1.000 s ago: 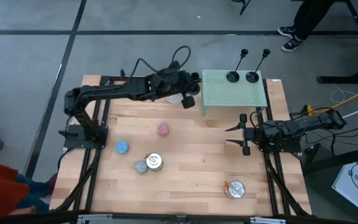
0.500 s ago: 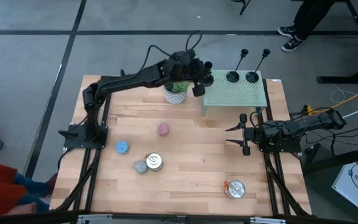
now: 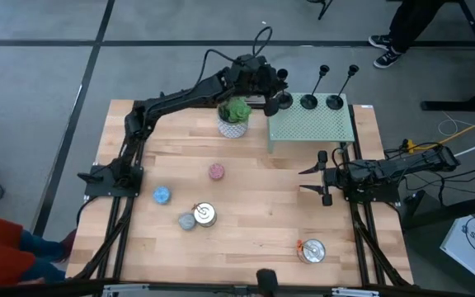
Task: Pick & Place candle stick holders
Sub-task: Put the black candle holder and aligned with other black candle holder on the shelf
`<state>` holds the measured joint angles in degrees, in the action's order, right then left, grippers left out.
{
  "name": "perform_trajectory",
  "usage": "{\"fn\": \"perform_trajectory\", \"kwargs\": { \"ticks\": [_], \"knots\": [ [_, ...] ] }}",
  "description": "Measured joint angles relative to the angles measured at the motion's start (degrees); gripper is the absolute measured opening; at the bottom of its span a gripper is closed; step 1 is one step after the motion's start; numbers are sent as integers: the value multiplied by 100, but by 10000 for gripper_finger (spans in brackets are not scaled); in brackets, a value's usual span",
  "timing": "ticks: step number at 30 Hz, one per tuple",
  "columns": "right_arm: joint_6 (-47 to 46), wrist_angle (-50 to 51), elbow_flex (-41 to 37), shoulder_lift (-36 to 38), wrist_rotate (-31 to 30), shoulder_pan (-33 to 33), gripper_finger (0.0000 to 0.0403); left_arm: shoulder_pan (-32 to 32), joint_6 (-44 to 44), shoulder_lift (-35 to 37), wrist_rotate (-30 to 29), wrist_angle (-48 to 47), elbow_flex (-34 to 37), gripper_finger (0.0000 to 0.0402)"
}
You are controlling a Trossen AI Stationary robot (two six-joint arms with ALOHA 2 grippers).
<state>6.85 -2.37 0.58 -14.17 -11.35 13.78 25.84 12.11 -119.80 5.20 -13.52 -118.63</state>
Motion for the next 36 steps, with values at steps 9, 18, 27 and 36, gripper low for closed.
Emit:
{"fn": "perform_trajectory", "kwargs": {
  "ticks": [9, 18, 27, 36],
  "knots": [
    [0, 2, 0, -1, -2, 0, 204, 256, -257, -222, 87, -24, -22, 15],
    [1, 1, 0, 0, -2, 2, 204, 336, -429, -321, 321, 168, -33, 15],
    [45, 0, 0, -1, -4, 0, 204, 419, -505, -484, 332, 340, -22, 15],
    [63, 0, 0, 1, -4, 0, 204, 445, -546, -487, 312, 352, -22, 24]
  ]
}}
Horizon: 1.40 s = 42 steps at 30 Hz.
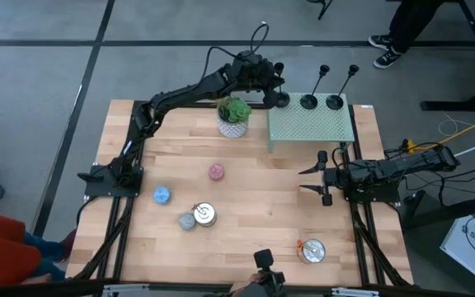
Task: Pick & Place candle stick holders
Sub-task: Put the black candle holder and aligned with other black candle holder on the shelf, then put the red yellow scented candle on the shelf
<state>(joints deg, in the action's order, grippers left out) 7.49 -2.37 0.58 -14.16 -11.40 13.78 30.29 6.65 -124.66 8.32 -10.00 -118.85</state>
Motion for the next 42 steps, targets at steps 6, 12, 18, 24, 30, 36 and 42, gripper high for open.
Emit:
{"fn": "perform_trajectory", "kwargs": {
  "ticks": [6, 12, 18, 24, 30, 36, 42],
  "knots": [
    [0, 1, 0, -2, 0, 0, 204, -1, 5, 0, -16, 9, 0, 52],
    [-2, 2, 0, -2, 0, 2, 204, -1, 7, 0, -16, 2, 0, 85],
    [-2, 0, 0, -2, 0, 0, 204, -1, 9, 0, -16, -2, 0, 116],
    [-2, 0, 0, -2, 0, 0, 204, -3, 11, 0, -76, -51, 0, 139],
    [-4, 0, 0, 0, 0, 2, 204, -40, 293, 1, -348, -246, 0, 145],
    [-4, 0, 0, -1, 0, 0, 204, -169, 677, 58, -585, -899, 6, 140],
    [-7, 1, 0, -22, 0, 0, 204, -458, 1053, 242, -800, -1481, 7, 126]
  ]
}}
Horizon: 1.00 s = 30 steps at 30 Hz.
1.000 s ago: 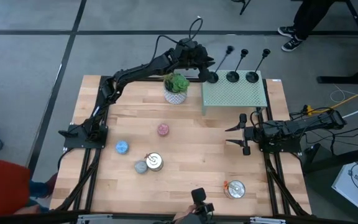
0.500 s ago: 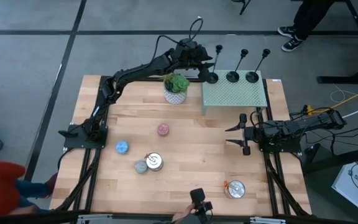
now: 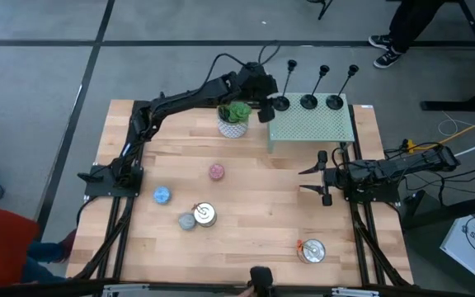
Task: Pick & Place candle stick holders
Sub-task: Put the red yellow scented candle on the shelf
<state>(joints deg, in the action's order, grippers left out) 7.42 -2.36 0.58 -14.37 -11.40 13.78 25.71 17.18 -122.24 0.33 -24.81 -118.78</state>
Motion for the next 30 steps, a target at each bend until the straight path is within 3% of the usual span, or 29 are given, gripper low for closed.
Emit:
{"fn": "perform_trajectory", "kwargs": {
  "ticks": [5, 11, 22, 30],
  "knots": [
    [0, 2, 0, -112, 0, 0, 204, -283, 152, 216, -260, -236, -2, 111],
    [4, 6, 0, -271, 0, 0, 204, -787, 507, 331, -1244, -841, -2, 94],
    [7, 2, 0, -286, 0, 0, 204, -1324, 233, 488, -1699, -1603, 88, 72],
    [9, 0, 0, -293, 0, 0, 204, -1589, -140, 1034, -1751, -1331, 1076, 61]
  ]
}}
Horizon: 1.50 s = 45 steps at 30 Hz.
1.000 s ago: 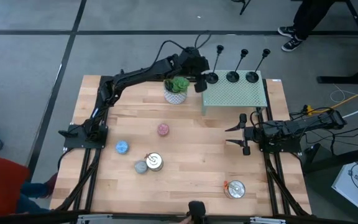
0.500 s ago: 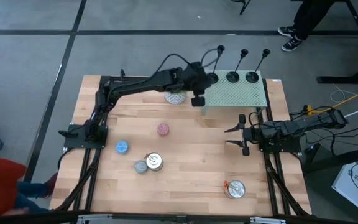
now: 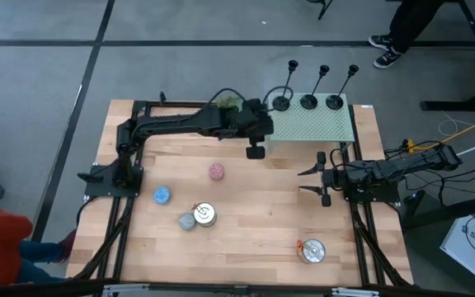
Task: Pick & Place candle stick holders
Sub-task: Put the red yellow scented candle on the shelf
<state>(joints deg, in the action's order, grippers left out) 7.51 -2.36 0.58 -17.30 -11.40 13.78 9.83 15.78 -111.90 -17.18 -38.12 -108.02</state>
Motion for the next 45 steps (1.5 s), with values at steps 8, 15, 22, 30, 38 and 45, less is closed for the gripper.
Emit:
{"fn": "perform_trajectory", "kwargs": {
  "ticks": [8, 15, 22, 30, 38, 45],
  "knots": [
    [2, -1, 0, 0, 0, 0, 204, -182, -213, 982, -287, 1071, 1777, 58],
    [2, -1, 0, 0, 0, 0, 204, -337, -747, 1880, -278, 1135, 2734, 59],
    [4, -1, 0, 0, -2, 0, 204, -415, -1118, 2187, -244, 936, 3335, 59],
    [107, -1, 0, 0, -1, 2, 204, -407, -1483, 2188, -262, 957, 3779, 83],
    [240, -1, 0, 0, -2, 0, 204, -410, -1714, 2188, -97, 961, 3829, 137],
    [240, -1, 0, 0, -2, 1, 204, -411, -1758, 2188, 325, 886, 3829, 189]
  ]
}}
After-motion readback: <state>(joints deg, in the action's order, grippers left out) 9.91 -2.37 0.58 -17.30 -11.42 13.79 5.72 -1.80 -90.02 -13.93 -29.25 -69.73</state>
